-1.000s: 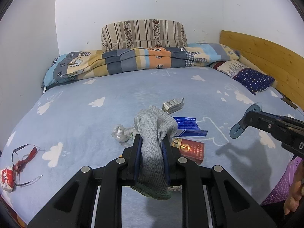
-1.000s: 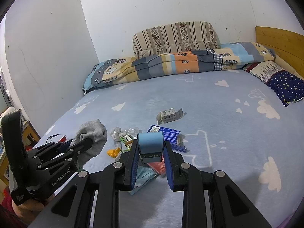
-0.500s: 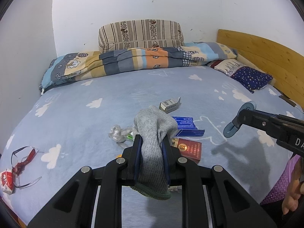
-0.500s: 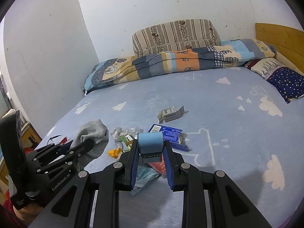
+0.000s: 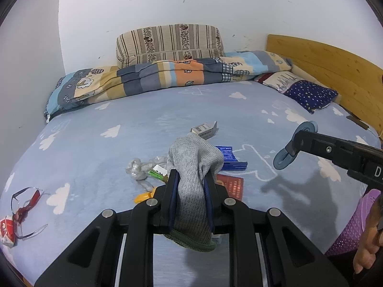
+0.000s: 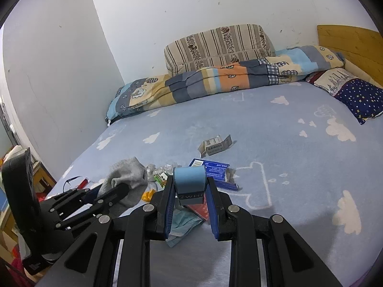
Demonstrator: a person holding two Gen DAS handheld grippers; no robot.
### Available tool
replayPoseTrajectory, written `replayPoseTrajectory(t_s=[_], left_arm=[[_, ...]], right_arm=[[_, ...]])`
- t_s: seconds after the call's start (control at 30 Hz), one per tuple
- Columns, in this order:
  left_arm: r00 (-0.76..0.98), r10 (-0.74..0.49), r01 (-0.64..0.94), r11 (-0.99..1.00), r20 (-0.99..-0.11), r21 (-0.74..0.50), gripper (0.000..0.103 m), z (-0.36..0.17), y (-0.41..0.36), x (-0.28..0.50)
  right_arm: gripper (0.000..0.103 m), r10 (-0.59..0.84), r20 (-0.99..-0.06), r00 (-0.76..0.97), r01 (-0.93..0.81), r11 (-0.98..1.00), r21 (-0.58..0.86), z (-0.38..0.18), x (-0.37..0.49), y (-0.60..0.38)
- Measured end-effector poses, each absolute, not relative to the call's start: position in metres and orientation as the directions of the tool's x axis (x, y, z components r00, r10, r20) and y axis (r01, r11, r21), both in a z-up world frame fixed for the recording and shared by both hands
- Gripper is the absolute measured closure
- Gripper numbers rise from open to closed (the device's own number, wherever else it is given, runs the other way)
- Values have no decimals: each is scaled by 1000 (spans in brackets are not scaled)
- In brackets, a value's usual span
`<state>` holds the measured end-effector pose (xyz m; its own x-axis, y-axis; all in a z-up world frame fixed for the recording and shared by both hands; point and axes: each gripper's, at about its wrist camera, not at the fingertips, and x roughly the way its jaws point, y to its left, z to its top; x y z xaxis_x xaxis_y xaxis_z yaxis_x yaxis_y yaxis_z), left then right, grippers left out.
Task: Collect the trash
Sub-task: 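Lift the grey sock and tape roll above the bed with both tools, then release the tape roll and grey sock into the purple basket with both tools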
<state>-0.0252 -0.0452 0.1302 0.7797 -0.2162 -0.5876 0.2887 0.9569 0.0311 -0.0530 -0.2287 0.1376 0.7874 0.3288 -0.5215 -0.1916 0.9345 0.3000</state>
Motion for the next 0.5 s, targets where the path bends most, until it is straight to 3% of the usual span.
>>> replayPoseTrajectory(t_s=[0.23, 0.5], left_arm=[[768, -244, 320, 947, -592, 24, 84, 129, -56, -29], [706, -388, 458, 888, -593, -35, 84, 133, -90, -48]], right_arm=[[77, 321, -508, 799, -165, 930, 328, 141, -65, -241], [77, 278, -478, 833, -101, 926, 363, 153, -117, -291]])
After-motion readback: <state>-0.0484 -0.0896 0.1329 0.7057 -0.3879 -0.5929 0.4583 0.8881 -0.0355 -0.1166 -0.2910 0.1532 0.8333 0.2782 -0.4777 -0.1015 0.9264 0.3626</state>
